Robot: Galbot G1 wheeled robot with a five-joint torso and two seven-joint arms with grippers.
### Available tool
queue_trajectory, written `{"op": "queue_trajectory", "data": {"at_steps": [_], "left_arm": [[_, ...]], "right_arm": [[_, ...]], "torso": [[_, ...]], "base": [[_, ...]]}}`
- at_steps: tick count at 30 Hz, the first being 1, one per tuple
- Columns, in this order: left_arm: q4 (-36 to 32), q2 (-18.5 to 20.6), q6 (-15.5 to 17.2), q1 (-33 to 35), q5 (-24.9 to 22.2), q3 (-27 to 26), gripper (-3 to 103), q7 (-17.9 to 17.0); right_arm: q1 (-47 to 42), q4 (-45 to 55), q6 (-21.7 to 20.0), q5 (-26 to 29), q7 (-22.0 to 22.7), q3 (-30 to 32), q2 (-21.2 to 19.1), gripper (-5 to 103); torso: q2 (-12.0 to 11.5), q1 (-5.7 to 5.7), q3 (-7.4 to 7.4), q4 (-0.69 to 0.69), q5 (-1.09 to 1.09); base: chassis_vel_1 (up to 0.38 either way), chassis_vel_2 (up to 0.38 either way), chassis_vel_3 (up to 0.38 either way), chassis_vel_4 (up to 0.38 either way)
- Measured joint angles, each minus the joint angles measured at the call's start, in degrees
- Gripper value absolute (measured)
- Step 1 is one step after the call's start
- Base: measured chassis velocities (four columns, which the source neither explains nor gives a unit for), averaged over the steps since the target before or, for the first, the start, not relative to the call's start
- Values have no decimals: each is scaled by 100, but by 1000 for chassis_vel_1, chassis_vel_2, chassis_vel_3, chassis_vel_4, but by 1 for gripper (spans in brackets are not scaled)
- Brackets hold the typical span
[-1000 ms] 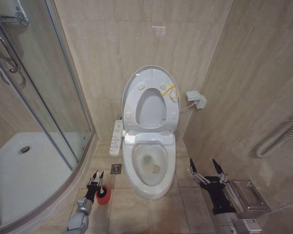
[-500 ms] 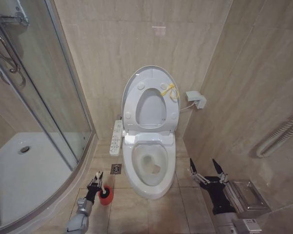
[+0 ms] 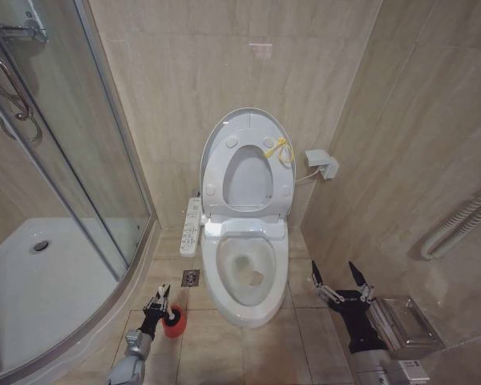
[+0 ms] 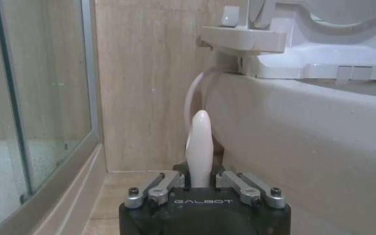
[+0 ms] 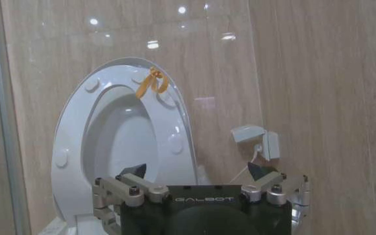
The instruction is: Open the toilet lid, clean the toilet bowl with a toilet brush, close the toilet lid, and flush.
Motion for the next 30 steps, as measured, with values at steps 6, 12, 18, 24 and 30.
{"op": "queue_trajectory", "data": {"at_steps": [6, 12, 18, 24, 30], "left_arm": [[-106, 25, 6, 104, -29, -28, 20, 3], [-186, 71, 34, 207, -41, -66, 20, 6], [-233, 96, 45, 272, -41, -96, 20, 0], [-763, 193, 249, 617, -1, -118, 20, -186], [-1777, 324, 428, 1235, -146, -170, 20, -371]], "right_arm": [[0, 0, 0, 0, 0, 0, 0, 100], [0, 0, 0, 0, 0, 0, 0, 100], [0, 0, 0, 0, 0, 0, 0, 100], [0, 0, 0, 0, 0, 0, 0, 100], [0, 0, 0, 0, 0, 0, 0, 100]], "torso": [[0, 0, 0, 0, 0], [0, 1, 0, 0, 1], [0, 1, 0, 0, 1], [0, 1, 0, 1, 0], [0, 1, 0, 0, 1]], "base": [[0, 0, 0, 0], [0, 0, 0, 0], [0, 0, 0, 0], [0, 0, 0, 0], [0, 0, 0, 0]]}}
